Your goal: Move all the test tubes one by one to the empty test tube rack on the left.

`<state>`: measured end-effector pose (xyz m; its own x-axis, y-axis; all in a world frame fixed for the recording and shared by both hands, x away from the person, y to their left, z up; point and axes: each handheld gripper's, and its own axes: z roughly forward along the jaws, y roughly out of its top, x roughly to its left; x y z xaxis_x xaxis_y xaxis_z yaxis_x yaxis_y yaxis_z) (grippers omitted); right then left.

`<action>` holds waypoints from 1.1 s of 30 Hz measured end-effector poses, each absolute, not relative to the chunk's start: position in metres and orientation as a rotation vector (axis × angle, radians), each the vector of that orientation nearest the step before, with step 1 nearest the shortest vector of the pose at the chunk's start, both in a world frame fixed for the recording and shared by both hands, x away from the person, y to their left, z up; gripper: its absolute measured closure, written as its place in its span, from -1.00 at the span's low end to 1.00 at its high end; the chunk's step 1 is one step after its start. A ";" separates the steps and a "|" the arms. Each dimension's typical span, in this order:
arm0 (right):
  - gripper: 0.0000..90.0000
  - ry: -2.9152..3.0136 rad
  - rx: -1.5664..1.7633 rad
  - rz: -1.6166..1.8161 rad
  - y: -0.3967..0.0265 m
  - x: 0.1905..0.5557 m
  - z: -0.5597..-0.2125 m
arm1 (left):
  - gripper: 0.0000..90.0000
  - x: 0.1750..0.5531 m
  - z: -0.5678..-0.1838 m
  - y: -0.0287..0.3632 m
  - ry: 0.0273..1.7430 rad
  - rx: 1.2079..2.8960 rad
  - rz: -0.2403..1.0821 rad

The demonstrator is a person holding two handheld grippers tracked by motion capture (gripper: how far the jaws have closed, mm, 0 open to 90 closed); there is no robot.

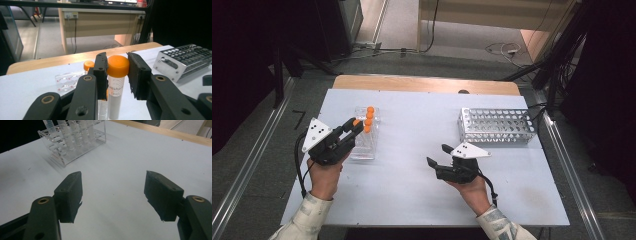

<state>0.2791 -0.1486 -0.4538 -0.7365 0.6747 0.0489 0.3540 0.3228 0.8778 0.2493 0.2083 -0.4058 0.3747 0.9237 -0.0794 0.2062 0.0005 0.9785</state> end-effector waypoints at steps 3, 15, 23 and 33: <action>-0.34 2.269 0.917 1.377 -0.148 0.279 -0.454 | 0.55 0.251 -0.408 0.207 1.077 1.499 0.799; -0.34 2.276 0.913 1.373 -0.147 0.279 -0.455 | 0.54 0.262 -0.433 0.195 1.117 1.583 0.802; -0.34 2.275 0.917 1.371 -0.147 0.279 -0.455 | 0.52 0.261 -0.435 0.195 1.129 1.588 0.804; -0.34 2.275 0.917 1.371 -0.148 0.279 -0.455 | 0.43 0.260 -0.437 0.193 1.129 1.590 0.798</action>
<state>0.2786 -0.1475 -0.4554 -0.7380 0.6732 0.0461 0.3553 0.3296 0.8747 0.2595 0.1931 -0.4370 0.3494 0.9365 -0.0293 0.2854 -0.0767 0.9553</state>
